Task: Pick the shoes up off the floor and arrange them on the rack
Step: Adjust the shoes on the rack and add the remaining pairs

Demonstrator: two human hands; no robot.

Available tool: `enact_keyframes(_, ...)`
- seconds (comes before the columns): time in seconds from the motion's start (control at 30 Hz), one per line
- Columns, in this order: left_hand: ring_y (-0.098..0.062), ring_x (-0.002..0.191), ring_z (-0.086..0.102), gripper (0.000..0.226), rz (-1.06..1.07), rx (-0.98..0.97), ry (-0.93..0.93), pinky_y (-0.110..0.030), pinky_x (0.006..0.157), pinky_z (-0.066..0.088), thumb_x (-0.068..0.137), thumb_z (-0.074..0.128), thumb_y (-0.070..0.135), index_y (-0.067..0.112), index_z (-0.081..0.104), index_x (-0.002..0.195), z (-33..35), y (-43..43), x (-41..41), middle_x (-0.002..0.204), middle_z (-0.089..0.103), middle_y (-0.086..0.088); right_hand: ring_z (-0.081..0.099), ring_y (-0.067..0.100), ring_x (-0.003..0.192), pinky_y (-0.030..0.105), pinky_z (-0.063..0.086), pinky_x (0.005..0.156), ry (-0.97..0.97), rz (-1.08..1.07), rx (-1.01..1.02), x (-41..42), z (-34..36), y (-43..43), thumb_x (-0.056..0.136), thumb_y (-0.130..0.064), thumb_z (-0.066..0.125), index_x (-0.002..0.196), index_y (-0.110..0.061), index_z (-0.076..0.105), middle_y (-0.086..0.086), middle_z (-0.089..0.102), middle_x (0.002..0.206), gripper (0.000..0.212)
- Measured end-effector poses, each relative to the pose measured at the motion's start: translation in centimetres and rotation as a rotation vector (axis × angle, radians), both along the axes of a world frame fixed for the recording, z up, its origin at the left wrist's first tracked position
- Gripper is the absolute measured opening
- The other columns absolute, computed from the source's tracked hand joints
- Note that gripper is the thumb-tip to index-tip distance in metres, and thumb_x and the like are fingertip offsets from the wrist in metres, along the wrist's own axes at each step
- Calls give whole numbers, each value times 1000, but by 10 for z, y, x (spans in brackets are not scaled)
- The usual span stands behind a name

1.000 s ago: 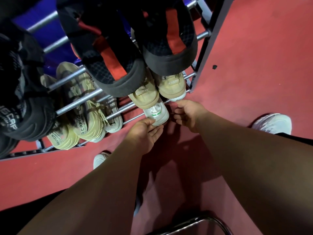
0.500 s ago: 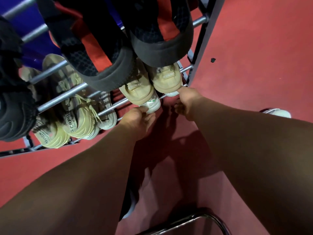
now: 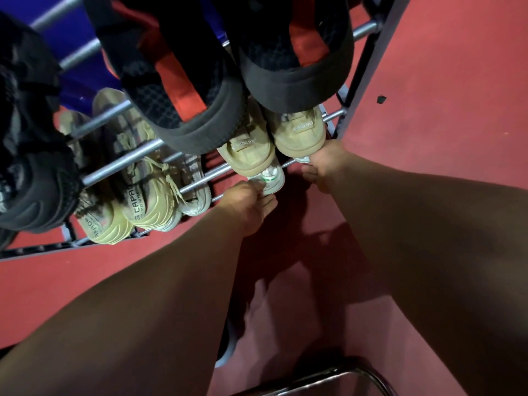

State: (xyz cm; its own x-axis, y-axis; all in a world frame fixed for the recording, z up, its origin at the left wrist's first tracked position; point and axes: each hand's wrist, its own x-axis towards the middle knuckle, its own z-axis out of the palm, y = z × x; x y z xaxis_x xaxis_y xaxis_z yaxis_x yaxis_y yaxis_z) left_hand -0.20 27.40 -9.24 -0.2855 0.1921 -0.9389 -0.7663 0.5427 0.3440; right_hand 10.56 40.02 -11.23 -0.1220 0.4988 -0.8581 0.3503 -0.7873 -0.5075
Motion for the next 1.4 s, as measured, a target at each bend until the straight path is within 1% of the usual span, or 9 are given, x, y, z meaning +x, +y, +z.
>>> enact_keyframes(0.1,-32,114,63,36,-3,-19,26,-43,92,54,101,57,4,15,55,136,-4,0,2,108,62,-11,54,21,52,28,41,54,26,-31,-46,1,-1,-8,97,-19,54,87,-7,66,19,69,81,19)
enact_keyframes(0.17,-32,122,61,49,18,-39,31,-41,91,53,101,59,6,19,48,147,-7,-1,4,129,63,-15,54,17,43,22,44,46,20,-61,-45,6,-5,-13,92,-18,59,96,-4,72,19,74,87,20)
enact_keyframes(0.27,-32,129,58,45,57,-24,45,-41,95,52,103,57,6,19,49,145,-8,-1,8,145,55,-18,65,18,54,27,54,53,44,-121,-72,10,-3,-21,91,-19,63,115,-10,67,15,77,95,26)
enact_keyframes(0.5,-33,133,54,39,91,29,31,-41,106,48,103,54,3,14,50,141,-8,4,16,139,55,-19,65,25,82,42,57,87,110,-118,-124,25,-4,-31,96,-18,62,106,-10,68,9,69,89,14)
enact_keyframes(0.6,-32,130,57,40,131,54,27,-40,103,49,103,54,1,10,50,142,-10,6,18,138,59,-17,65,24,89,40,56,89,113,-147,-145,29,-3,-32,99,-23,59,92,-17,65,5,70,90,11)
enact_keyframes(0.8,-27,123,62,40,169,71,31,-38,98,50,105,49,2,14,53,143,-12,9,16,135,64,-14,73,33,108,48,58,97,153,-283,-108,26,-11,-35,100,-13,53,125,-27,64,9,76,111,31)
enact_keyframes(1.03,-32,125,62,55,252,61,50,-44,105,51,102,36,-10,16,48,149,-18,3,14,137,62,-19,68,26,89,43,57,94,182,-282,-110,30,-10,-37,101,-12,46,116,-29,72,10,77,113,34)
enact_keyframes(1.2,-34,130,57,25,301,55,-23,-48,113,44,108,36,7,-1,56,122,-10,3,12,123,64,-20,67,21,84,33,61,79,178,-287,-143,31,-9,-34,98,-17,52,119,-31,73,2,77,97,33)
enact_keyframes(1.4,-33,136,53,40,322,59,-67,-48,116,40,110,34,12,-3,48,144,-9,2,10,139,59,-21,63,22,88,32,60,80,194,-285,-151,31,-7,-34,100,-12,44,121,-31,71,2,71,94,40)
